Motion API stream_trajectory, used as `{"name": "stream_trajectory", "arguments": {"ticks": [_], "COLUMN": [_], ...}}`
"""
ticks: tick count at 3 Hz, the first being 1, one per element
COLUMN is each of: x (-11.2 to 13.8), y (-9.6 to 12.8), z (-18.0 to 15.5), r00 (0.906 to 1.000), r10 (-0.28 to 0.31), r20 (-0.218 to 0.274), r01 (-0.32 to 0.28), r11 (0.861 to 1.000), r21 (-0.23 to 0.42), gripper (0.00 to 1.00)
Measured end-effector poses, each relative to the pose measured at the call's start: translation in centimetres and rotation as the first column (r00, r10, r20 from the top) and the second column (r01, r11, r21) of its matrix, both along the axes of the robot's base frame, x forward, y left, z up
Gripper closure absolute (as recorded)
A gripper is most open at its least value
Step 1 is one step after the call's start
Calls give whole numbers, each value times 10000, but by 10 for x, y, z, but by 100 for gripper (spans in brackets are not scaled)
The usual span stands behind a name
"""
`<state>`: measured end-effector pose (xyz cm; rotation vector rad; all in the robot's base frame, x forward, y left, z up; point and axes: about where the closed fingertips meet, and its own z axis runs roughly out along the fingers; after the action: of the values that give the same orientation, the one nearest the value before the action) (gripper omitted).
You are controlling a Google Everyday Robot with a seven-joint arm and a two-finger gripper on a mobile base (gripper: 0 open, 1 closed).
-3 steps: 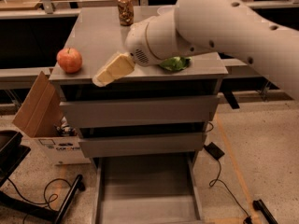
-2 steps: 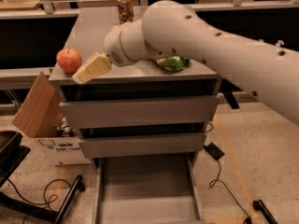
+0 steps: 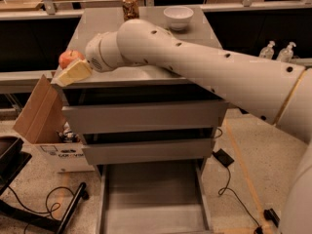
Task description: Place apple into bottom drawer
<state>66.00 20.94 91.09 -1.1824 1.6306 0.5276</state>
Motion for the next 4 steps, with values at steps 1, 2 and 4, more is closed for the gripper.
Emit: {"name": "stream_trajectory", "arguments": {"ticks": [1,2,4], "x": [16,34,58], "y": [21,36,71], "z": [-24,-42,-45], "r00": [9994,9981,9982], "r10": [-112,-246,-60], "r20": [-323,-556,-592], "r01": [120,274,156], "r11": [9997,9984,9865], "r21": [234,497,1631], "gripper": [0,0,41]}}
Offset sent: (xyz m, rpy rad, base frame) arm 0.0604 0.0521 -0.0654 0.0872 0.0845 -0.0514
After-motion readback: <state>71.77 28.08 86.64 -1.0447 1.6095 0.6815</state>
